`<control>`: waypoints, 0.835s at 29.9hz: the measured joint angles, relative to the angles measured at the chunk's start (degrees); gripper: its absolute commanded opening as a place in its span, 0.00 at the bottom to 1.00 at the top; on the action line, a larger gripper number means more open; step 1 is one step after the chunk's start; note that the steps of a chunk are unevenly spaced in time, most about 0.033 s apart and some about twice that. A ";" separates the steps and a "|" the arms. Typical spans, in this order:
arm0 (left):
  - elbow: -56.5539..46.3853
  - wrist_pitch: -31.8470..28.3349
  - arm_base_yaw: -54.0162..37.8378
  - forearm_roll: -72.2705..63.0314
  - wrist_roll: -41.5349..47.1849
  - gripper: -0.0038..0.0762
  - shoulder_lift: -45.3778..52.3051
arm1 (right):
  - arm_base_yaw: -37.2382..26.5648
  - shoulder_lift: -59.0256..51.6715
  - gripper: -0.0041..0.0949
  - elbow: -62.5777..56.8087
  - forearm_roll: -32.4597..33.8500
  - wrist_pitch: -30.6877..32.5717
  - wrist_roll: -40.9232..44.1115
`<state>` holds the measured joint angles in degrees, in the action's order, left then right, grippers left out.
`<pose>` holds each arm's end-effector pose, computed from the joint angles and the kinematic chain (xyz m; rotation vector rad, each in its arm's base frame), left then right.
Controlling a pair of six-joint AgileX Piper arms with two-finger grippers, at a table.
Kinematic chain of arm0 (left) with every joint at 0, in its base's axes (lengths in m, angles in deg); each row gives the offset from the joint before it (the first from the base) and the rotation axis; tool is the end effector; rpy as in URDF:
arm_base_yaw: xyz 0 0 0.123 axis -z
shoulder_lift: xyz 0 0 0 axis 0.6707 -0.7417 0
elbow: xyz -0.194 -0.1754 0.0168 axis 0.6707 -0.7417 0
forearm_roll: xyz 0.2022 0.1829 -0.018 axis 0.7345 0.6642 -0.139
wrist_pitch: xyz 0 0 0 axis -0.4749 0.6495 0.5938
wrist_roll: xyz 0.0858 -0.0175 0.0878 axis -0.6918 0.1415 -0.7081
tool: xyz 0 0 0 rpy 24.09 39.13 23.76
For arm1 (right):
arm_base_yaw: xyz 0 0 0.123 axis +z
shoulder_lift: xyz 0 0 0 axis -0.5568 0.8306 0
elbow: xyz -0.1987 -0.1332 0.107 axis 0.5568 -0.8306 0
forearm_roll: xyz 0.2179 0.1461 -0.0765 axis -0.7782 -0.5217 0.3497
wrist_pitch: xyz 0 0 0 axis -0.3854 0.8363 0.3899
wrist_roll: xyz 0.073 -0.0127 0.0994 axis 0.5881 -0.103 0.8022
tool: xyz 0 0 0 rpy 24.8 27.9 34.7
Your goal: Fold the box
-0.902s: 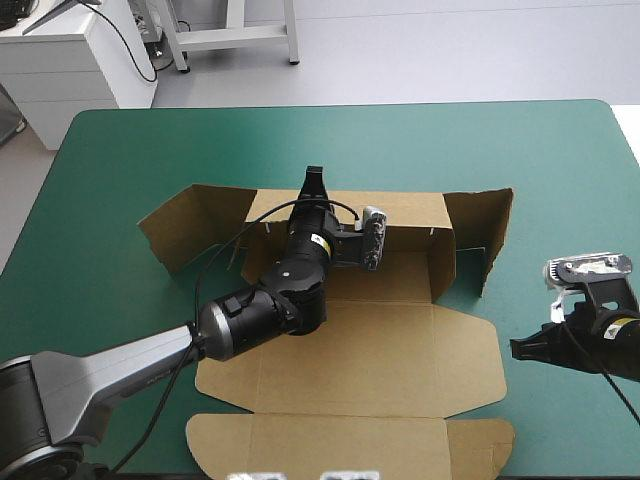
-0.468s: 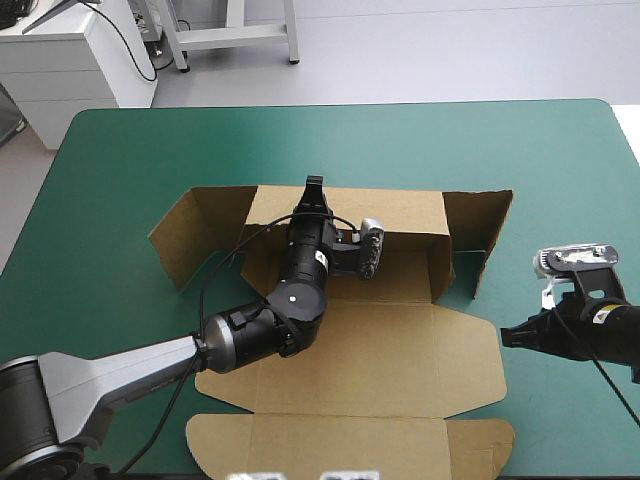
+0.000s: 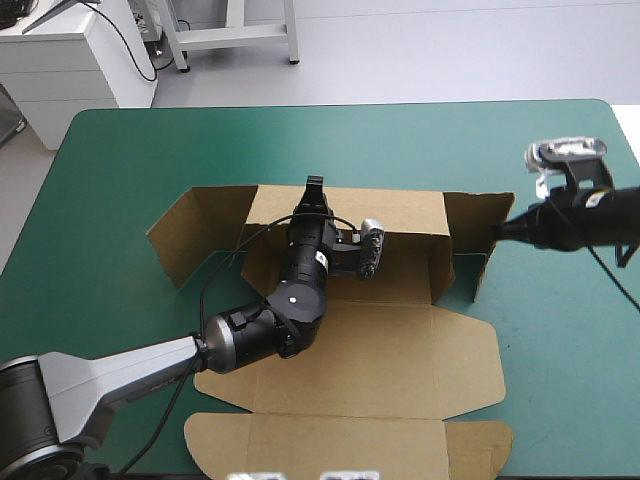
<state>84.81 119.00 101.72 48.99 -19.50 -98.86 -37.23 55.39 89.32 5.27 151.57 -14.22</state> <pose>0.2771 -0.2922 0.2576 1.5599 1.2606 0.9783 0.2835 0.0215 0.3681 -0.2545 2.4601 0.2989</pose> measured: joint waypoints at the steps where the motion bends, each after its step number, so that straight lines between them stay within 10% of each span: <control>1: 0.00 0.00 0.00 0.00 0.00 0.04 0.00 | 0.00 2.37 0.03 3.49 -0.26 0.81 0.05; 10: 0.00 0.05 0.00 0.00 0.00 0.04 0.00 | 0.00 20.08 0.03 22.82 -3.31 2.60 2.59; 25: 0.00 0.05 0.00 0.02 0.00 0.04 0.00 | 0.00 27.99 0.03 19.92 -2.85 2.55 2.94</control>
<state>84.81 119.06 101.72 49.01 -19.50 -98.86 -37.23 83.38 109.25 2.42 154.12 -11.27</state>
